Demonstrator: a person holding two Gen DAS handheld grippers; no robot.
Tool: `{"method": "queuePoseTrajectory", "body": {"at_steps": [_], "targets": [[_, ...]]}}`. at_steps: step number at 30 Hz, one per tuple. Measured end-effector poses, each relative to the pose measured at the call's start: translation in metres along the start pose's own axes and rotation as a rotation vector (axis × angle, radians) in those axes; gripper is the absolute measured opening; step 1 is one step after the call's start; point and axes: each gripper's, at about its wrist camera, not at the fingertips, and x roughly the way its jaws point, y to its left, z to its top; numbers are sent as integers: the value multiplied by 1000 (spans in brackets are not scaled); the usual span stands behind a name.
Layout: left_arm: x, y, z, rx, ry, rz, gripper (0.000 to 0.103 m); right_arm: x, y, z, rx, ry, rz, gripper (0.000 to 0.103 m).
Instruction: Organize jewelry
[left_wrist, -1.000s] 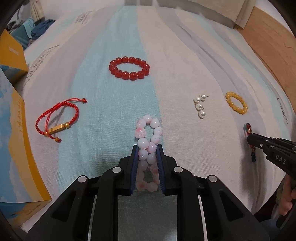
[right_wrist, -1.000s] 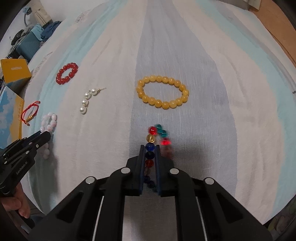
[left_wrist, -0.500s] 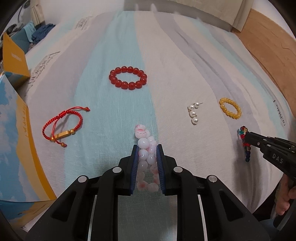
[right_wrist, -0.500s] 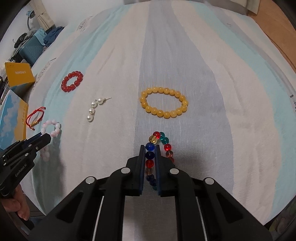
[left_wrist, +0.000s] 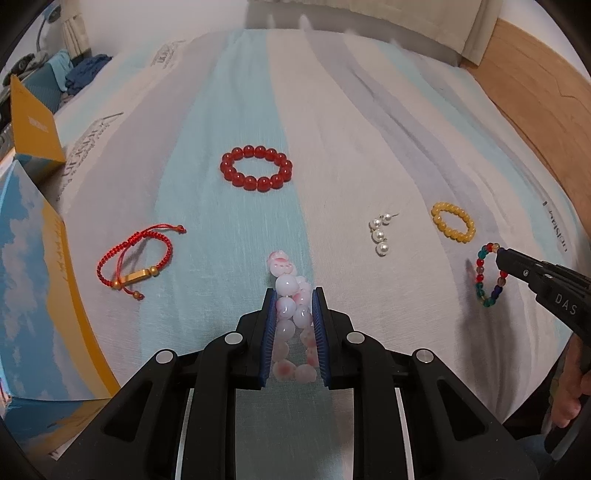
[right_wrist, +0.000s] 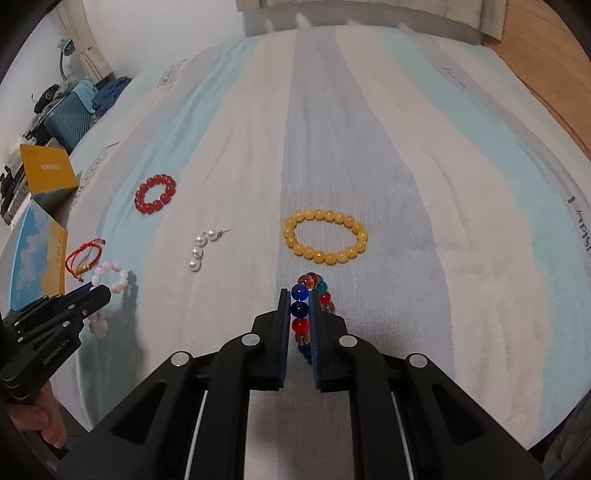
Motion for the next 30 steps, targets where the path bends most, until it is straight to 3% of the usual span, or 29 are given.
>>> {"method": "queuePoseTrajectory", "body": {"at_steps": [15, 30], "targets": [[-43, 0, -2, -5, -16, -3, 18, -19, 10, -3, 51, 8, 44, 9], [-84, 4, -1, -1, -49, 25, 19, -61, 33, 7, 24, -18, 40, 9]]}}
